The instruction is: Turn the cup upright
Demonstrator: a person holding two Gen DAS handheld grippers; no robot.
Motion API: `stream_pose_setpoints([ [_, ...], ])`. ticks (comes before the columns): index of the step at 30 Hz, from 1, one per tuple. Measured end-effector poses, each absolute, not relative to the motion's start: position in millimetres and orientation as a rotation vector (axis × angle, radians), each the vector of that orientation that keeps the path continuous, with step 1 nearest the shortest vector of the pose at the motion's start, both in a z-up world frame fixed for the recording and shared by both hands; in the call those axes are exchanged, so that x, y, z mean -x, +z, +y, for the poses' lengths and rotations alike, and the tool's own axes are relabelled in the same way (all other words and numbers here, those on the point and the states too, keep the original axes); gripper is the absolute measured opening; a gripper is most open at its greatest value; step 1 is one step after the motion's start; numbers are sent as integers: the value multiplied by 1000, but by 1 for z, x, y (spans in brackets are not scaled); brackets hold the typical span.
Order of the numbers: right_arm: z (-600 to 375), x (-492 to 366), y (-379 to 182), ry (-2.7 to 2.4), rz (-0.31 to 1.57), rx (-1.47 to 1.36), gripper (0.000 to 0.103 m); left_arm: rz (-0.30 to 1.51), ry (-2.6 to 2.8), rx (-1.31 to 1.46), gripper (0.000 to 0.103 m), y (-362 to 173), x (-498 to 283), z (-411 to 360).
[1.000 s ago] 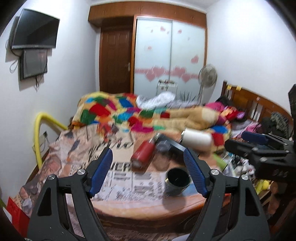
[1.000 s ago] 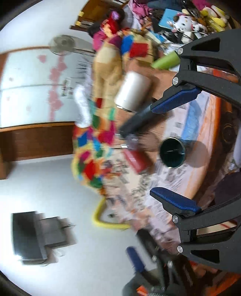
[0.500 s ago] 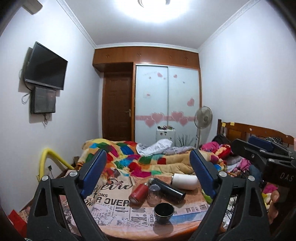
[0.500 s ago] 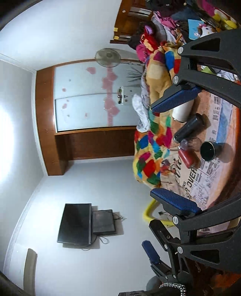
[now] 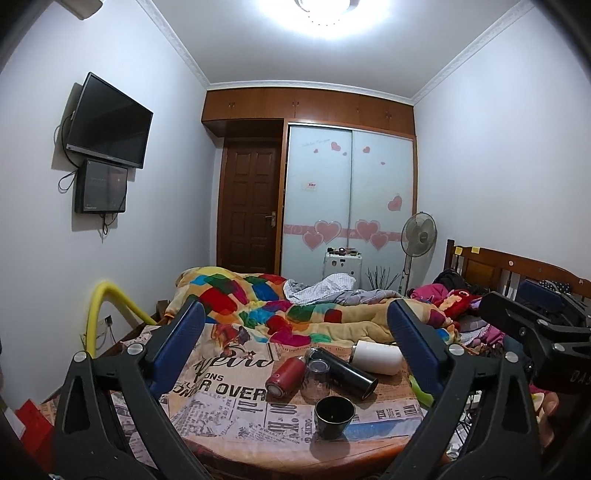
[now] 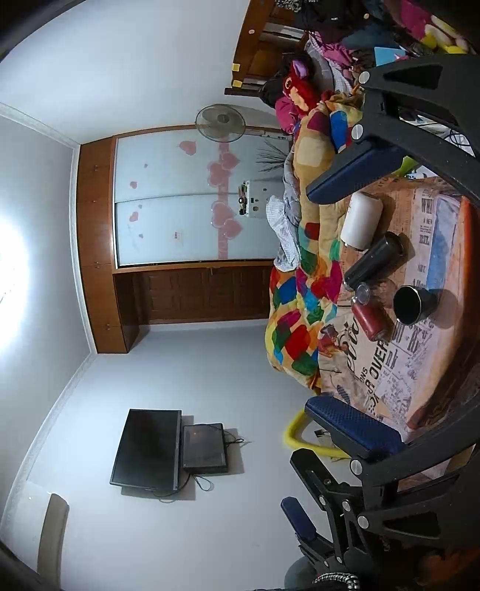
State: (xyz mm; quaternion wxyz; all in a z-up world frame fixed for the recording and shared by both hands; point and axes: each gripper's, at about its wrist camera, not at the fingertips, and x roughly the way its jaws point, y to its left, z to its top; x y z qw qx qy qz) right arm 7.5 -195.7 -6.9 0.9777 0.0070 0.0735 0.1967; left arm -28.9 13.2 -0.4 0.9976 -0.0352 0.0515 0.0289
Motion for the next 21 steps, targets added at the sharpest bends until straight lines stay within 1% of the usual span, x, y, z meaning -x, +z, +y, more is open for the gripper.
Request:
stream_pose_setpoints([
  [21, -193, -5, -11, 404, 169, 2, 103, 112, 76, 72, 100, -7, 27, 14],
])
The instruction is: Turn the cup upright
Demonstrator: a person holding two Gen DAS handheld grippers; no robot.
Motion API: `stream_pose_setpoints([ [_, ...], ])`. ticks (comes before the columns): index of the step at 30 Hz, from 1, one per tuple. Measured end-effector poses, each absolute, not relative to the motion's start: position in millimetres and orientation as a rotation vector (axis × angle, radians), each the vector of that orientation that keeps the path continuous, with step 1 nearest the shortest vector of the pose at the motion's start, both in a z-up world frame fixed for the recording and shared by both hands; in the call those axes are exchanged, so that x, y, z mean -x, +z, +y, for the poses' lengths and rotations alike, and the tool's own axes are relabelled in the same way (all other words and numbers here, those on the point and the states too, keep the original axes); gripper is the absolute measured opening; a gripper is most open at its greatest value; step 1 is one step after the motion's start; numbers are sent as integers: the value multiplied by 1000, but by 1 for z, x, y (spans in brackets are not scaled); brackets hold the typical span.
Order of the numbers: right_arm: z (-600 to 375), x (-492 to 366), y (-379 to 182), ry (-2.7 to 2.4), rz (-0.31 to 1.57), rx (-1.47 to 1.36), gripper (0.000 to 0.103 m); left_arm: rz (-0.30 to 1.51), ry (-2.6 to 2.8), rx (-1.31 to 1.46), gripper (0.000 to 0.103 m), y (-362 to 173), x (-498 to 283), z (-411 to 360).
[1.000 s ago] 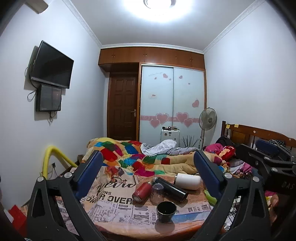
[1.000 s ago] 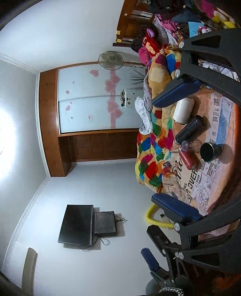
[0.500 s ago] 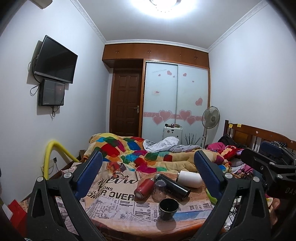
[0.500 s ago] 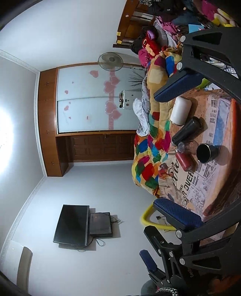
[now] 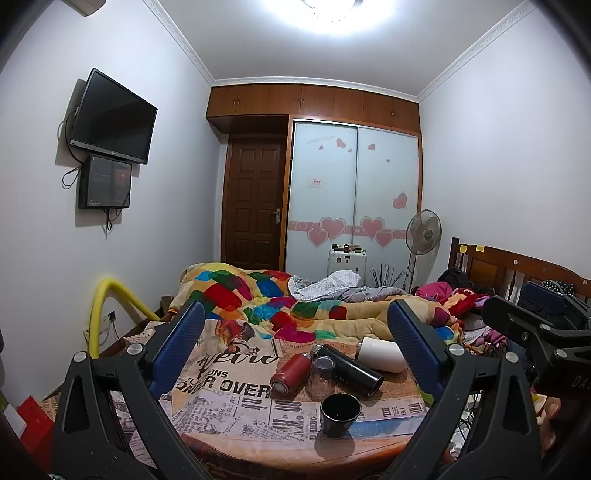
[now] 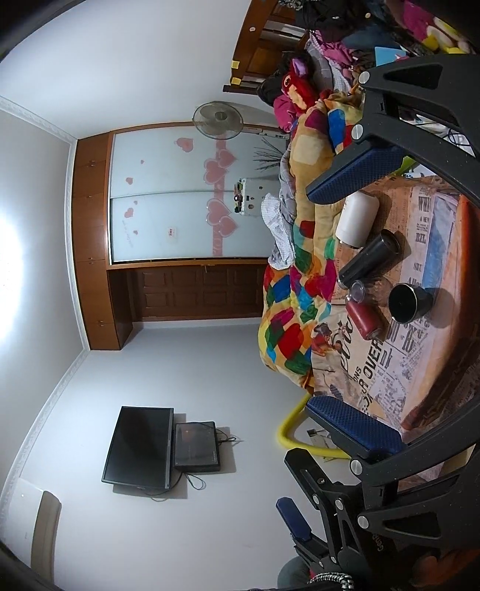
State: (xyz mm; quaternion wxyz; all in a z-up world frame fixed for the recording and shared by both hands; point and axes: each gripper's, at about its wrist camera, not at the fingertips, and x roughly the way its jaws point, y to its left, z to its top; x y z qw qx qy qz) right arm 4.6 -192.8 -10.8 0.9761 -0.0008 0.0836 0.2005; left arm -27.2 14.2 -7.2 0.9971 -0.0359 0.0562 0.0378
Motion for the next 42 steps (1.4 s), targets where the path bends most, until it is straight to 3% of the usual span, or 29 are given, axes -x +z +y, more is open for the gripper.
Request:
stream_pose_setpoints([
  [42, -193, -4, -10, 403, 171, 2, 103, 117, 59, 68, 103, -13, 24, 13],
])
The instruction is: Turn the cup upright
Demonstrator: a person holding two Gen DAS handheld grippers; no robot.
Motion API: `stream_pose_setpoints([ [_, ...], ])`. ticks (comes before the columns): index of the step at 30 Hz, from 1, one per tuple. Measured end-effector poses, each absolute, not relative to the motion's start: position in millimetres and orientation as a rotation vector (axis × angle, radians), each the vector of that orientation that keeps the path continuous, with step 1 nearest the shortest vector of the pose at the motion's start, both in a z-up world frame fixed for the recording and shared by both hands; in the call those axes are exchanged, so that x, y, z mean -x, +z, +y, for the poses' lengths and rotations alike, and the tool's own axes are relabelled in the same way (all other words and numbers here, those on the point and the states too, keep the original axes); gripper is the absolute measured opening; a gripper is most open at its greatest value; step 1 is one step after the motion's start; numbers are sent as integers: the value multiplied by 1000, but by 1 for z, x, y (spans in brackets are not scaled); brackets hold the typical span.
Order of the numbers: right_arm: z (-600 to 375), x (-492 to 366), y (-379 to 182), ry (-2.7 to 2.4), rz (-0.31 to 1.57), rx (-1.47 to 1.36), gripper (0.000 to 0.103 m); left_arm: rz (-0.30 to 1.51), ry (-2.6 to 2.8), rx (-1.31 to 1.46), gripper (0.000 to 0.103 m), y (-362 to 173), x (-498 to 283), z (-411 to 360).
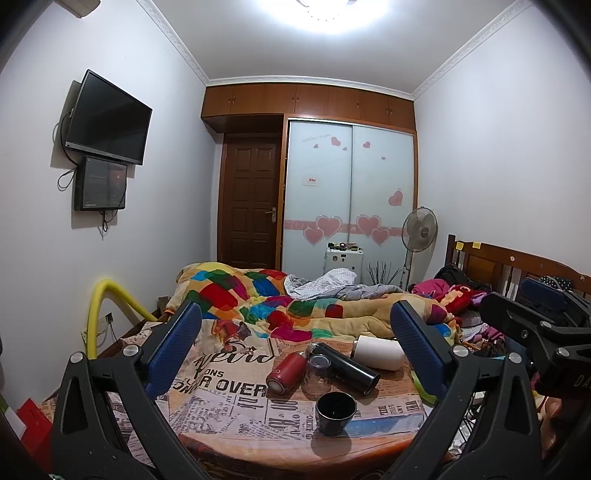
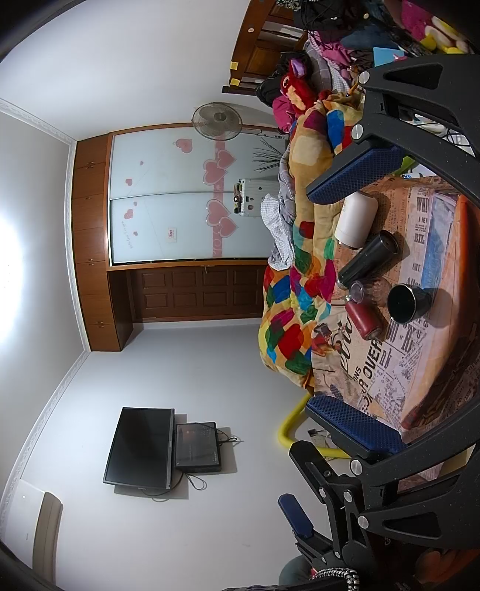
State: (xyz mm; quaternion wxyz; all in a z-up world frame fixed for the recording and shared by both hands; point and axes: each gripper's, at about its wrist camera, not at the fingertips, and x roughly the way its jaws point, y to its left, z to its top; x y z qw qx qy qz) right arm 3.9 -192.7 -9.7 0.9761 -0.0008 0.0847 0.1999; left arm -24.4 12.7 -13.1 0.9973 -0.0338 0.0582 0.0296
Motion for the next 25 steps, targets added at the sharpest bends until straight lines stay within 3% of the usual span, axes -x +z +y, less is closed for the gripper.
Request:
stream_pose_setpoints([
  [25, -193, -4, -11, 405, 181, 12, 103, 128, 55, 72, 103, -16, 22, 15],
])
